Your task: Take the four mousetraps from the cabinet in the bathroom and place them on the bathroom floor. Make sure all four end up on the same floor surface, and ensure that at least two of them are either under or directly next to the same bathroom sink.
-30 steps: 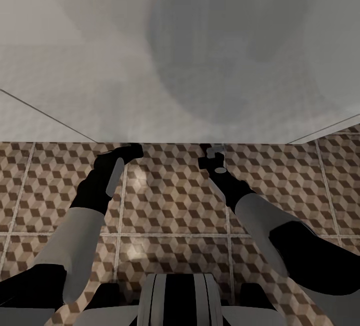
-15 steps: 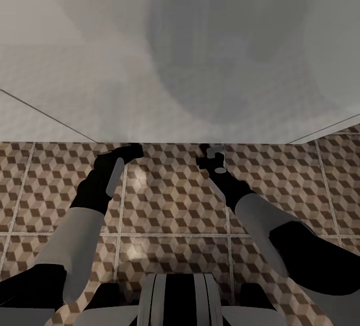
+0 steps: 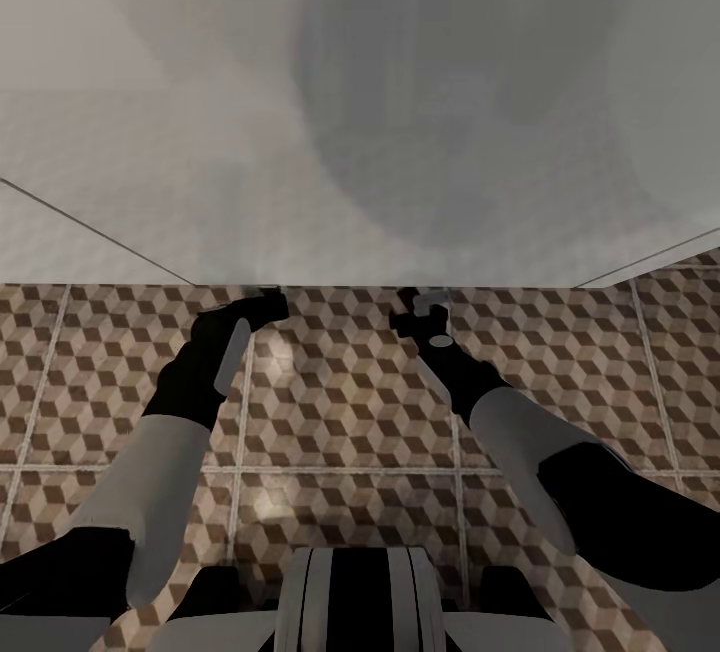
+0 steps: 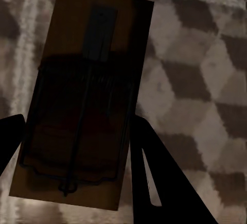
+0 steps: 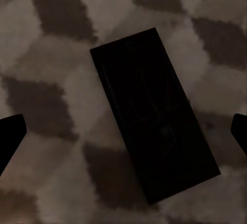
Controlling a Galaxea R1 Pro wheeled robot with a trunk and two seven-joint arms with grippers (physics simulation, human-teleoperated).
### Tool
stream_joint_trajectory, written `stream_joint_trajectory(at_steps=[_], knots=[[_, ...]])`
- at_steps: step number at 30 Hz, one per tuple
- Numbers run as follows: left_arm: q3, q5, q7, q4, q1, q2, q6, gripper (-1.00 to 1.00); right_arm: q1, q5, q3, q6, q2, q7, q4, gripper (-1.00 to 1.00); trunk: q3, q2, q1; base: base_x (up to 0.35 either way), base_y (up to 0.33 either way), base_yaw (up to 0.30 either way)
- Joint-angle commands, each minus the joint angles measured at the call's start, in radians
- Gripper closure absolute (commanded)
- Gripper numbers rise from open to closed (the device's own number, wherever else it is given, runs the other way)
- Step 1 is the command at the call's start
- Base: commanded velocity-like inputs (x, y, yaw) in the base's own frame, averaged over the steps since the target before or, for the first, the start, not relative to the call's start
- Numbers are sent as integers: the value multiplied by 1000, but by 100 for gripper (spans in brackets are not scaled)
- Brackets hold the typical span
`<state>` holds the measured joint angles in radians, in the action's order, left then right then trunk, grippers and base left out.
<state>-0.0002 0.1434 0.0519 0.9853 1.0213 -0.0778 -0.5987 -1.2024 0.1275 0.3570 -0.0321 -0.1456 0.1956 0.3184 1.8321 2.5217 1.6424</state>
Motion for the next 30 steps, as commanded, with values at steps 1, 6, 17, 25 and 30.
stream_joint_trajectory(at_steps=[1,6,17,25,30], knots=[[0,8,3,-10,0,-1,-4,100,-1,11,9,-9,0,6,-1,-100,0,0,0,0,0,0],[2,6,4,-113,0,-13,1,100,0,9,10,-40,-12,7,-1,-100,0,0,0,0,0,0],[2,3,9,-178,28,-25,4,100,1,7,11,-73,-29,6,-1,-100,0,0,0,0,0,0],[2,2,11,-234,83,-25,4,100,4,5,13,-84,-29,-43,-1,-100,0,0,0,0,0,0],[2,1,12,-248,102,-26,4,100,8,2,13,-117,-29,-57,-1,-100,0,0,0,0,0,0]])
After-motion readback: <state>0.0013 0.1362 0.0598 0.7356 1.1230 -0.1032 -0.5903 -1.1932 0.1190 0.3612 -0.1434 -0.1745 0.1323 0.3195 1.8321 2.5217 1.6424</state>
